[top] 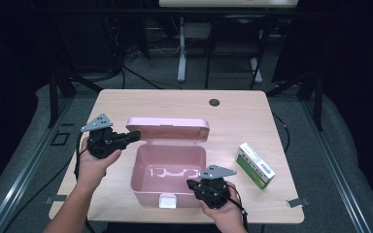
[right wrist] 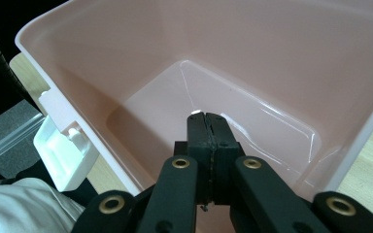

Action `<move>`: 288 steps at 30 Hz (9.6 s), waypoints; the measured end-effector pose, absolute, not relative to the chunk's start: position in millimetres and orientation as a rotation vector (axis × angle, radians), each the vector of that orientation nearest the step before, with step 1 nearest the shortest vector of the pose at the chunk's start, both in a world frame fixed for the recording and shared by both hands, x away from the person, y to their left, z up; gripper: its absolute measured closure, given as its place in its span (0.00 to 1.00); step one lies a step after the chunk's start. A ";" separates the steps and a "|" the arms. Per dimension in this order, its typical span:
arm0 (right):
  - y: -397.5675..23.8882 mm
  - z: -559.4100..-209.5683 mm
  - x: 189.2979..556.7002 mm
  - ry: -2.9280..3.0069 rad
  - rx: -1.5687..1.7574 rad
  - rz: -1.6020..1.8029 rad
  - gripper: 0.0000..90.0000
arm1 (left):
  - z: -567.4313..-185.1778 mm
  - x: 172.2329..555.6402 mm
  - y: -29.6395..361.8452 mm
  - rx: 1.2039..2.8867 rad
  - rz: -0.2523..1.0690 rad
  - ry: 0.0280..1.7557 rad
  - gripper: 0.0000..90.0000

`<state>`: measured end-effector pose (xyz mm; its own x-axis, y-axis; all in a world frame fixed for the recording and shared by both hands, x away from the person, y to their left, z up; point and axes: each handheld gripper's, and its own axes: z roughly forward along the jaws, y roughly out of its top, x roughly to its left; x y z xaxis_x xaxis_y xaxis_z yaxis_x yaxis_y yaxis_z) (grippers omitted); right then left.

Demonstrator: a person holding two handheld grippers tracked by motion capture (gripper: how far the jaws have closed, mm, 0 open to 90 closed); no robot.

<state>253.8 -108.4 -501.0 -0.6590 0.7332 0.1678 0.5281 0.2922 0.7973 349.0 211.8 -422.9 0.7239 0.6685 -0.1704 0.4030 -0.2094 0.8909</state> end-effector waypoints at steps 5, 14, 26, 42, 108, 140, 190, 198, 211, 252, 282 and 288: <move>-107.5 -501.8 254.2 2.322 1.156 1.301 0.99 | -427.1 352.2 211.9 1.842 0.299 0.848 0.98; -106.5 -502.3 254.2 2.314 1.151 1.299 0.98 | -430.2 355.4 213.1 1.837 0.299 0.869 0.98; -106.7 -502.6 254.2 2.315 1.145 1.302 0.98 | -438.7 360.8 213.0 1.848 0.292 0.888 0.98; -106.8 -503.1 254.3 2.309 1.137 1.304 0.97 | -449.1 367.4 213.4 1.849 0.288 0.922 0.98; -117.7 -486.8 250.5 2.212 1.120 1.416 0.76 | -474.2 371.7 214.0 1.879 0.229 0.979 0.83; -182.5 -490.2 276.8 1.976 1.246 1.405 0.54 | -460.7 364.5 240.0 1.898 0.262 0.989 0.53; -208.5 -444.0 345.2 2.355 1.295 0.868 0.41 | -435.1 346.2 255.1 1.895 0.272 0.973 0.43; -206.2 -438.9 363.7 2.466 1.256 0.642 0.41 | -434.2 346.1 256.8 1.898 0.267 0.973 0.43; -214.3 -440.9 384.6 2.527 1.347 0.553 0.27 | -434.8 346.8 258.4 1.897 0.264 0.983 0.44; -248.5 -459.8 402.1 2.662 1.409 0.166 0.50 | -436.7 348.3 261.8 1.896 0.261 1.009 0.44; -251.6 -482.8 401.1 2.712 1.508 0.131 0.66 | -439.8 350.4 263.3 1.896 0.264 1.031 0.44; -250.8 -487.0 402.6 2.718 1.511 0.113 0.66 | -440.4 350.6 263.1 1.898 0.260 1.034 0.44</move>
